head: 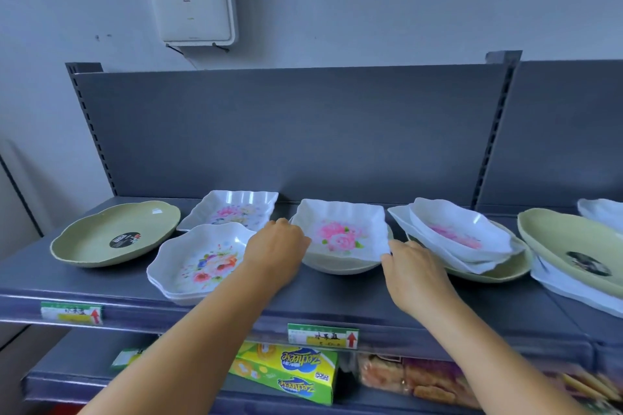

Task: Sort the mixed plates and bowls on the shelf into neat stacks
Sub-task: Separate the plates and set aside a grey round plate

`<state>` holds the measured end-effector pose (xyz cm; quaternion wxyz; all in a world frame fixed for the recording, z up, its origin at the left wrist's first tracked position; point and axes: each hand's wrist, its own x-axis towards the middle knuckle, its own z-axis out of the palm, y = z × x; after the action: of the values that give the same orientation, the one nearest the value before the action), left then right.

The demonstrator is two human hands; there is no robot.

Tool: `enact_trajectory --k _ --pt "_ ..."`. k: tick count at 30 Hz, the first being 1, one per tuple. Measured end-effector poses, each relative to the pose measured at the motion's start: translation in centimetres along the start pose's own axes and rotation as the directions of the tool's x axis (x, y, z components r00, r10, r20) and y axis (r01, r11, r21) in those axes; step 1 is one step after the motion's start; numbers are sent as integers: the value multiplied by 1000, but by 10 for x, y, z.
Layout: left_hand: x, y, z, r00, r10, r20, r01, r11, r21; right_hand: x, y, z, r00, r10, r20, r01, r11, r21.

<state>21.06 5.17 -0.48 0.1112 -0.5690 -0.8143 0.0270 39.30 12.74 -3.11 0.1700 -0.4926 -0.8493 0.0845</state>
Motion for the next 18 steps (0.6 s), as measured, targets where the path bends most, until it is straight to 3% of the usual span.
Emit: enact_trajectory --k 4,10,13,18 --pt "9 -1 10 996 -94 0 92 975 -203 9 3 9 996 75 -41 -68 988 142" --pt "16 -7 15 964 -263 -25 212 824 -525 19 3 15 983 161 -86 -131 951 279" --pt "18 -12 17 949 -316 11 242 704 -667 18 6 14 978 165 -130 -108 927 360" --pt "20 -21 12 923 -371 102 255 391 -884 14 -1 8 971 68 -229 49 881 470"
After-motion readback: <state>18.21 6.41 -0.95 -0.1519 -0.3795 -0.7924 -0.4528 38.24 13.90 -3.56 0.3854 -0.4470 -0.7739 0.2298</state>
